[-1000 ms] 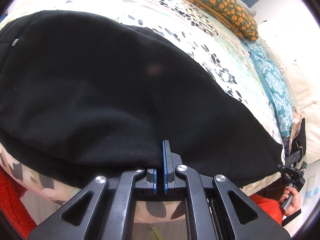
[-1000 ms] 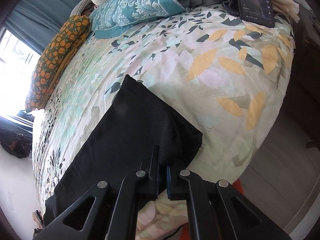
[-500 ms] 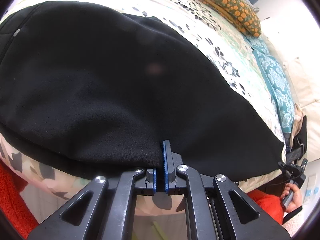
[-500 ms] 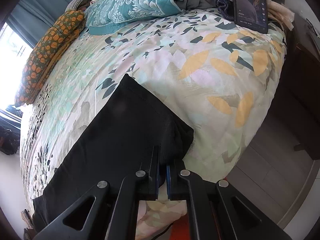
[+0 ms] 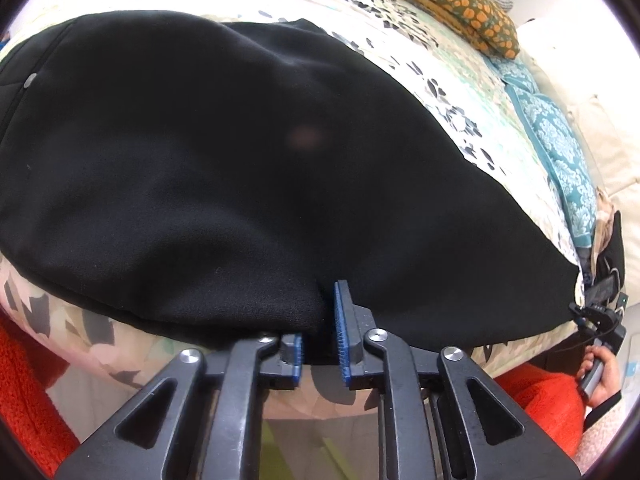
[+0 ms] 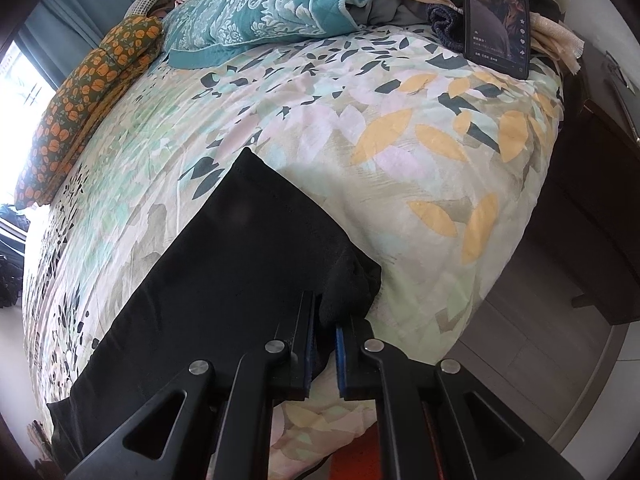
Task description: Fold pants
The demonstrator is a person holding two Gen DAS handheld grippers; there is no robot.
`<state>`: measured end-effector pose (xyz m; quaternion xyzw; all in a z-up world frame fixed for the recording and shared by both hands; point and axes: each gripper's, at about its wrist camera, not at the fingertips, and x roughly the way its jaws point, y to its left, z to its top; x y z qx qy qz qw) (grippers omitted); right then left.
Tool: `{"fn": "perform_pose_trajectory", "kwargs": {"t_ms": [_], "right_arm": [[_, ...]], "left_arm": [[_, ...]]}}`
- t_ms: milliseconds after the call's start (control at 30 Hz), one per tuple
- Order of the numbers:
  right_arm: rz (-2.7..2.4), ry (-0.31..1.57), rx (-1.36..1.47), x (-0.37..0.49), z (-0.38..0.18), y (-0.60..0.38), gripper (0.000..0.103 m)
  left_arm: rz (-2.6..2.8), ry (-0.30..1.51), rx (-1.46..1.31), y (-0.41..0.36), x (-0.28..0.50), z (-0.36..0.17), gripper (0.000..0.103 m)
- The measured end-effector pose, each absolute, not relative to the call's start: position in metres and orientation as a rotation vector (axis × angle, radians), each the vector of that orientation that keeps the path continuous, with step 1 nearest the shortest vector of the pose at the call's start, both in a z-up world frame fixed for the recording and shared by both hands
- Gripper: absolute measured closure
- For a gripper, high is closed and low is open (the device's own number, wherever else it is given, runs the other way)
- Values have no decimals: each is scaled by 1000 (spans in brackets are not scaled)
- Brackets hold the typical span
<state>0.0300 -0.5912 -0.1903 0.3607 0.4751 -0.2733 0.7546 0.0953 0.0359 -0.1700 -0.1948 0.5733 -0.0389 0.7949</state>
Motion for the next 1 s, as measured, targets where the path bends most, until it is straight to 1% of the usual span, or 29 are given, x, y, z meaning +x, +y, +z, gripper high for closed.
{"fn": "perform_pose_trajectory", "kwargs": {"t_ms": [33, 67, 100, 133, 167, 200, 233, 333, 433, 533, 633, 700, 767, 833, 900, 967, 1000], "right_arm": [[-571, 1028, 801, 30, -190, -592, 75], [-551, 1020, 804, 30, -187, -591, 63], [-545, 1021, 800, 29, -184, -589, 53], [-546, 1023, 798, 27, -181, -587, 49], [-575, 1035, 788, 24, -178, -586, 34], [-626, 1043, 774, 19, -174, -586, 9], [-663, 1022, 779, 12, -170, -588, 4], [-756, 970, 847, -10, -161, -600, 3], [-841, 880, 745, -20, -134, -593, 3], [-698, 890, 571, 10, -113, -542, 3], [-411, 932, 443, 55, -110, -454, 3], [-232, 968, 335, 81, -118, -387, 3], [-84, 1001, 236, 98, -137, -323, 3], [14, 1071, 132, 109, -167, -273, 3], [40, 1173, -4, 108, -204, -240, 3], [24, 1062, -8, 92, -204, -241, 0], [31, 1078, 27, 91, -207, -246, 0]], "left_arm": [[-100, 1245, -431, 37, 94, -169, 77], [-111, 1259, -431, 38, 91, -166, 69], [-118, 1266, -428, 40, 87, -162, 65], [-118, 1272, -424, 42, 80, -157, 50], [-108, 1277, -425, 46, 73, -152, 41], [-102, 1275, -446, 53, 65, -148, 40], [-102, 1272, -482, 62, 59, -144, 40], [-33, 1189, -599, 105, 52, -126, 41], [92, 1046, -592, 150, 62, -104, 41], [114, 998, -471, 158, 87, -96, 41], [109, 1016, -210, 137, 107, -106, 40], [124, 1082, -69, 121, 111, -128, 40], [144, 1225, 43, 111, 108, -158, 40], [152, 1200, 99, 108, 93, -156, 39], [169, 1224, 52, 117, 89, -151, 39], [183, 1221, -25, 132, 84, -150, 34], [185, 1211, -68, 137, 83, -149, 34]]}}
